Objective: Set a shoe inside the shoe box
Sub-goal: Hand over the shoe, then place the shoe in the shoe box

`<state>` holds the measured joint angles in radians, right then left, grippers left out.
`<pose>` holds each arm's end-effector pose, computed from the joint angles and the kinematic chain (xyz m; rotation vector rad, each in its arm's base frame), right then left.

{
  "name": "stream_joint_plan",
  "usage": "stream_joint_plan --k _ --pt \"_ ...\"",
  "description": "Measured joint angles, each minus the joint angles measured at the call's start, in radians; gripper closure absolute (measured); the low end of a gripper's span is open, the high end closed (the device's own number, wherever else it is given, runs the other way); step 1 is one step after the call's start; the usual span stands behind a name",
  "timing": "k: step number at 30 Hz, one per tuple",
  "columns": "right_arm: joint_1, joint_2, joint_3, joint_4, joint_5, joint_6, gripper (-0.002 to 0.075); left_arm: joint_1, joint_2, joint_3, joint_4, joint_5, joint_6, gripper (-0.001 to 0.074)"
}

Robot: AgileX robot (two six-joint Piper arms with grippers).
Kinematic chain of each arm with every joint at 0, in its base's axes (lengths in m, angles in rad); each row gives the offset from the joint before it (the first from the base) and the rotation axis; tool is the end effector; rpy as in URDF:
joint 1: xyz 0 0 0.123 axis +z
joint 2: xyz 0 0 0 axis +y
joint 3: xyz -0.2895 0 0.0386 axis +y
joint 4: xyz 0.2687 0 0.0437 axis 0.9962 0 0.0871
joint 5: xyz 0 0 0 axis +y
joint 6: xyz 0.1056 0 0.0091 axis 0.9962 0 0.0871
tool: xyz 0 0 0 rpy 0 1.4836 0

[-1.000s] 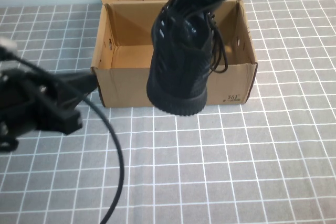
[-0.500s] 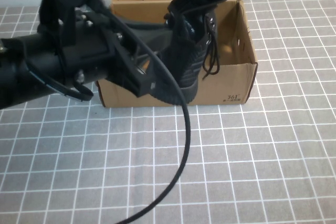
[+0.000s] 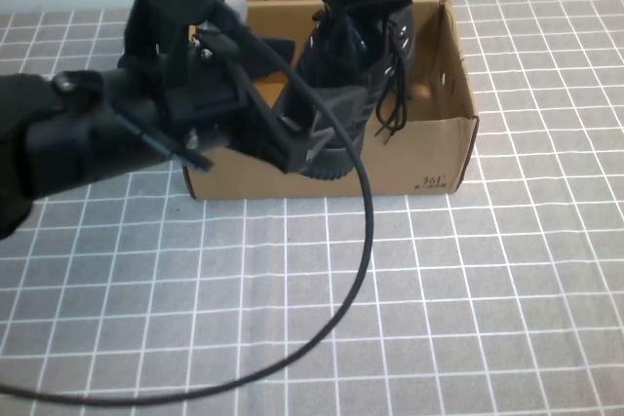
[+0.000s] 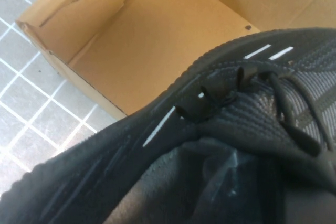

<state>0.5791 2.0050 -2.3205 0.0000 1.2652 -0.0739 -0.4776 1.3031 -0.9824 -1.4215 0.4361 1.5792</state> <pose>0.3913 0.2559 0.4137 -0.7846 2.3171 0.2260 0.2649 -0.1871 0.3405 0.8809 1.6724 -0.6120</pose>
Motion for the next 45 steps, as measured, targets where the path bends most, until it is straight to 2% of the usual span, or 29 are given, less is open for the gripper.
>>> stream_joint_plan --k 5,10,15,24,33,40,43,45 --pt "0.000 0.000 -0.002 0.009 -0.002 0.008 0.0732 0.000 0.080 0.000 -0.167 -0.045 0.246 0.0066" --pt "0.000 0.000 -0.002 0.011 -0.002 0.008 0.0732 0.000 0.133 0.000 -0.261 -0.049 0.391 0.0066" --pt "0.000 0.000 -0.004 0.011 -0.002 0.008 0.0732 0.000 0.156 -0.003 -0.278 -0.088 0.460 0.0065" --pt "0.000 0.000 -0.004 0.013 -0.002 0.008 0.0732 0.000 0.167 -0.034 -0.284 -0.110 0.473 0.0080" --pt "0.000 0.000 -0.004 0.014 -0.002 0.008 0.0732 0.000 0.167 -0.038 -0.284 -0.122 0.477 0.0270" --pt "-0.002 0.000 -0.004 0.026 0.003 0.003 0.0732 0.000 0.167 -0.038 -0.286 -0.131 0.477 0.0383" --pt "-0.002 0.000 -0.004 0.038 0.009 -0.007 0.0732 0.000 0.167 -0.038 -0.286 -0.135 0.477 0.0463" --pt "-0.002 0.000 -0.004 0.042 0.011 -0.012 0.0732 0.000 0.167 -0.038 -0.286 -0.145 0.477 0.0545"
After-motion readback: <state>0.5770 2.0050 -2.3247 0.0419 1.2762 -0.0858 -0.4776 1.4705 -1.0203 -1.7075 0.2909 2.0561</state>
